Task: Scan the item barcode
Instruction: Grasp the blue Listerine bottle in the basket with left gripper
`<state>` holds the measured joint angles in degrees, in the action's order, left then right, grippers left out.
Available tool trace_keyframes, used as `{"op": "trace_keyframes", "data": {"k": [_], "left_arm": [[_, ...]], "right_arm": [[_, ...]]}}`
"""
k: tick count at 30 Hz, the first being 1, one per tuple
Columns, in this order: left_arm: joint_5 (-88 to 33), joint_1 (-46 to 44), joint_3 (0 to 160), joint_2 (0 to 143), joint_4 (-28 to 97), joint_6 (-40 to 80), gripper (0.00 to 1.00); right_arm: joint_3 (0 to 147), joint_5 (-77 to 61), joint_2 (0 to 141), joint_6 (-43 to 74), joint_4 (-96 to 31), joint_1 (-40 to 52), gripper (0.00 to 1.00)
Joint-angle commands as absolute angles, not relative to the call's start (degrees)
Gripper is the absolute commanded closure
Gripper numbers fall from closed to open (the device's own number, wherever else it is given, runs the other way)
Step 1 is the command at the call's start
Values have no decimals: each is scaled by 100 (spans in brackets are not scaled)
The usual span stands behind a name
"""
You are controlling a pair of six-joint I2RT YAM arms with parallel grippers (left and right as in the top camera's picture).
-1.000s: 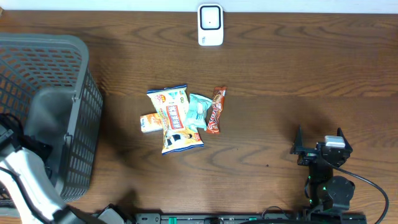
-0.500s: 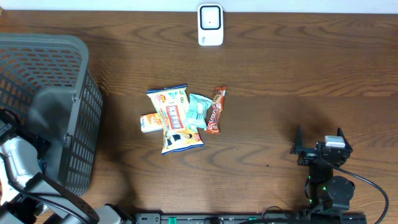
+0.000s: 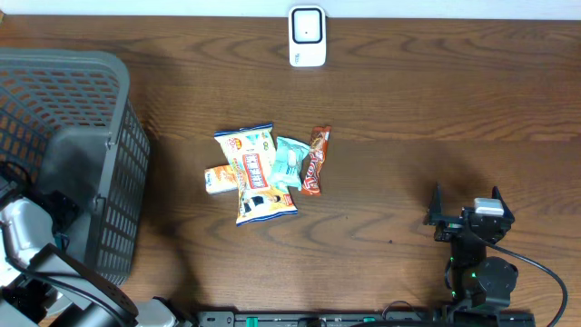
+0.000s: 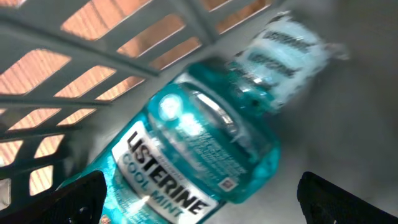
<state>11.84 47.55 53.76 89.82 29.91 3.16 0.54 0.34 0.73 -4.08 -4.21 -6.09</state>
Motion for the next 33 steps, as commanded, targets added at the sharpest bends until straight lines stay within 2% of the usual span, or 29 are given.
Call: {"op": "trace_keyframes", "data": {"k": [1,9,19,26,33], "left_arm": [[1138,4967,5367,9035,3070,368,2],[1133,5422,5330,9074,3024,368,2],[910,5446,5170,9443,3103,840,2],[-239,5441,5166,9445,3048,1675,2],[-239,5441,5155,9445,3175,1621,2]], "right_arm": [[32,3,49,-480,-425,-635,1],[32,3,49,-480,-425,-635,1],[32,3,49,-480,-425,-635,1],[32,3,49,-480,-425,-633,1],[32,3,49,-480,-427,-633,1]]}}
